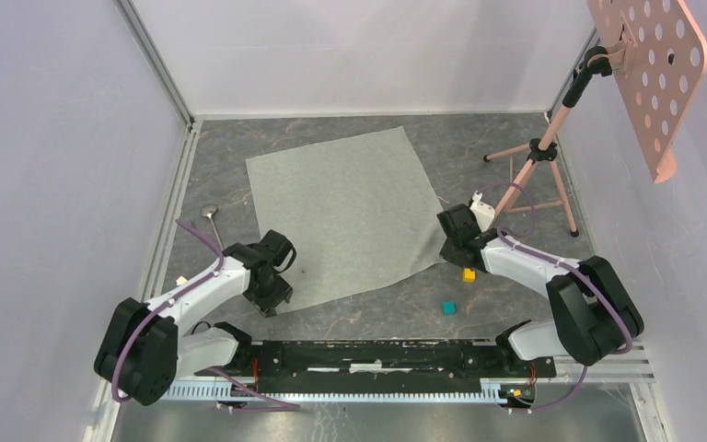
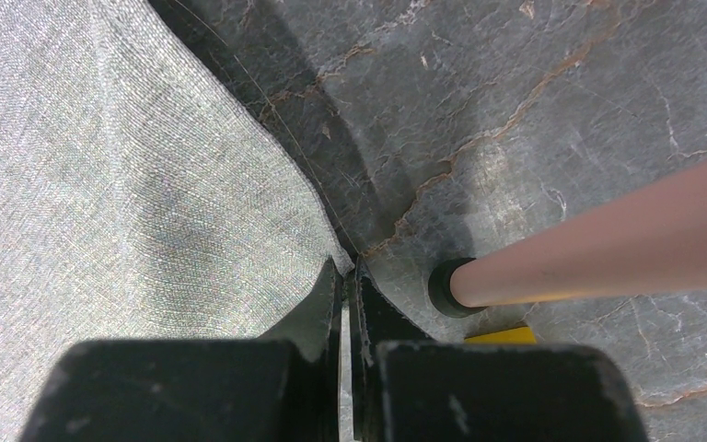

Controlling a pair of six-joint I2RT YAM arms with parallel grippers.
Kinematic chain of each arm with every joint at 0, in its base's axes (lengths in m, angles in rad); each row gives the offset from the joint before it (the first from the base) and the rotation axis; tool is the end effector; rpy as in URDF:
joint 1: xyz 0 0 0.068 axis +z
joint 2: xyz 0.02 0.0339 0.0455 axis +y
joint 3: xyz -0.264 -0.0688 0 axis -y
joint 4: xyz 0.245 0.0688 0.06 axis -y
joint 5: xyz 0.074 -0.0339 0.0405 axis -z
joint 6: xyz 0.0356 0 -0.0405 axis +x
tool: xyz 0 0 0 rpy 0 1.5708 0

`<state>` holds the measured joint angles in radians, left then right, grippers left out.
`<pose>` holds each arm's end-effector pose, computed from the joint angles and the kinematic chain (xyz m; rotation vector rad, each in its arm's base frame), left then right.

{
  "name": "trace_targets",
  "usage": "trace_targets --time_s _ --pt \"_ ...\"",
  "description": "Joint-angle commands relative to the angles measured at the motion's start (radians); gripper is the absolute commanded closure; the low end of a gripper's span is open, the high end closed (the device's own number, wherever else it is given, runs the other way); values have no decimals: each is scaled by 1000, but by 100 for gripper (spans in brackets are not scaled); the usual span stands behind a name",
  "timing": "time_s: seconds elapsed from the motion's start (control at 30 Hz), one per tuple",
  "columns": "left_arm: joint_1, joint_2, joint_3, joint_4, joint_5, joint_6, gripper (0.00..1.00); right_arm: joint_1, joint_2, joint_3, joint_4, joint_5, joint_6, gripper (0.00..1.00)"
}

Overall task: Fold the napkin into a case and place the utensils inside
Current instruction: Pick up the flattened napkin from the center of the board, then fold and flatten the napkin at the center of the board.

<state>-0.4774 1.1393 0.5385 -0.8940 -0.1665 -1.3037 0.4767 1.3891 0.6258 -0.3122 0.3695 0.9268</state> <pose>0.1394 -0.0655 0.1555 -1.1985 2.7106 0.0680 0.2207 0.0995 0.1528 0.6814 2.4405 0.0519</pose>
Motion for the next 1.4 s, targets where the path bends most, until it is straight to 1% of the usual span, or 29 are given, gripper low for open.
trace_targets --time_s 0.0,0.1,0.2,0.23,0.3,0.4,0.47,0.5,0.57,0.67,0.73,0.77,0.83,0.93,1.0,1.07,1.13,1.17,1.2,1.27,1.37 --pt "-1 50 22 19 -67 -62 55 -7 -11 -9 -39 -6 9 100" --pt "0 50 25 58 -63 -52 59 -7 -13 4 -53 -9 7 100" --pt "8 34 22 93 -63 -39 74 -7 -20 22 -65 -18 0 100" --pt "16 25 28 95 -66 -27 83 -7 -27 26 -66 -25 -8 100" --pt "29 -8 61 75 -87 14 97 -7 -48 39 -50 -57 -55 100" --pt "43 -94 154 46 -110 130 98 -8 -116 56 13 -153 -213 100" --pt "65 -171 241 40 -80 235 98 -9 -204 61 121 -327 -388 100" --pt "73 -209 296 37 -58 291 98 -9 -257 54 192 -441 -454 100" --pt "77 -292 410 31 -39 388 98 -9 -378 60 280 -603 -528 100" --pt "76 -402 602 52 -36 544 97 -8 -551 79 416 -820 -573 100" --pt "76 -471 694 111 2 656 97 -6 -658 79 535 -960 -559 100" --pt "77 -512 728 156 26 704 98 -6 -712 80 583 -1007 -544 100" --pt "76 -589 767 254 66 769 98 -6 -816 68 723 -1037 -478 99" --pt "76 -692 788 401 73 817 98 -7 -947 11 938 -977 -365 99" --pt "76 -712 815 438 20 841 98 -6 -992 -22 1037 -910 -324 99" --pt "76 -694 833 441 -56 841 98 -6 -990 -10 1025 -847 -345 99" --pt "76 -657 817 455 -131 838 98 -6 -954 2 997 -785 -375 99" --pt "76 -627 809 453 -179 828 98 -6 -924 -1 995 -746 -387 99" --pt "76 -598 793 448 -255 807 98 -6 -897 -4 983 -694 -399 99" --pt "75 -500 760 446 -420 765 98 -6 -818 -10 960 -540 -423 99" --pt "77 -306 761 474 -579 806 98 -6 -676 -3 911 -256 -502 99"
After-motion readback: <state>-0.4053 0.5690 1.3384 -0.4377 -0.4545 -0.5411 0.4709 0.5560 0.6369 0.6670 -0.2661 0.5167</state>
